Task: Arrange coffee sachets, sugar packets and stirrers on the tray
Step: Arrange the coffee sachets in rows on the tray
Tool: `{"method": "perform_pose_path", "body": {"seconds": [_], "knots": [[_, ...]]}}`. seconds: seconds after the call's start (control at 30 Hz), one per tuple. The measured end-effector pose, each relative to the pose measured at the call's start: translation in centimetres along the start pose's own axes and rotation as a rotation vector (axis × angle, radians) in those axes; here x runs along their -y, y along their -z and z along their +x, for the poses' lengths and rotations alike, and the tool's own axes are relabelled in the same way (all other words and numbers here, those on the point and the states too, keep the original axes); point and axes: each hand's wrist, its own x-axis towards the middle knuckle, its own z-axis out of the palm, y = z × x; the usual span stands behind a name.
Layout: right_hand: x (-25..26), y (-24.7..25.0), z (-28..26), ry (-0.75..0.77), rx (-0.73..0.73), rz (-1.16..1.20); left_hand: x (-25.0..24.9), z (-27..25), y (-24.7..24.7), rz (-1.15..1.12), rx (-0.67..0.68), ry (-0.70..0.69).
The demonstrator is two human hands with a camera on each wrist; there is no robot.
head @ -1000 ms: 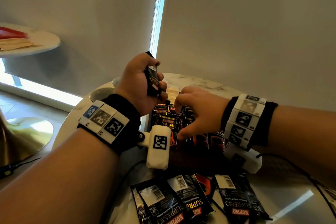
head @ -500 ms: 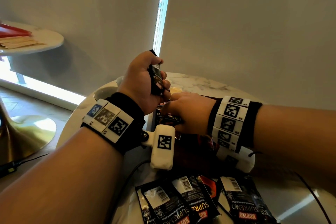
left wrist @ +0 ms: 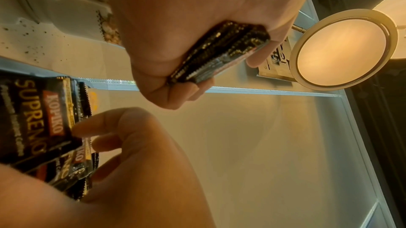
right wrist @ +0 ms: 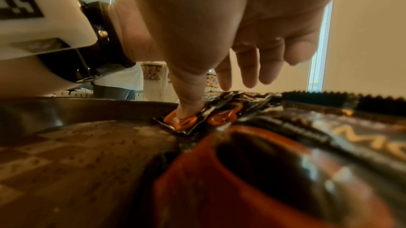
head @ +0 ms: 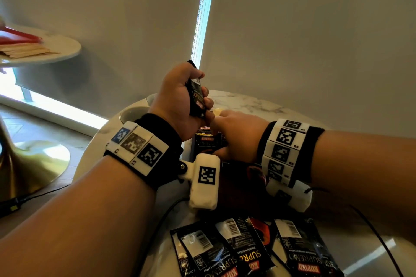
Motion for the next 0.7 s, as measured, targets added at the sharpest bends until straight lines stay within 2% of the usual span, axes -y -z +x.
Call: {"method": "perform_pose_path", "body": {"seconds": [0.53,0.7], "knots": [[1.2,0.1,0.0,0.028,0.034,-0.107,0.0,0.0,0.2,-0.008,0.006,0.015],[1.0,0.8,0.0,0.008,0.014,-0.001,-0.2,-0.2,0.1,-0.01,-0.005,0.028]]}}
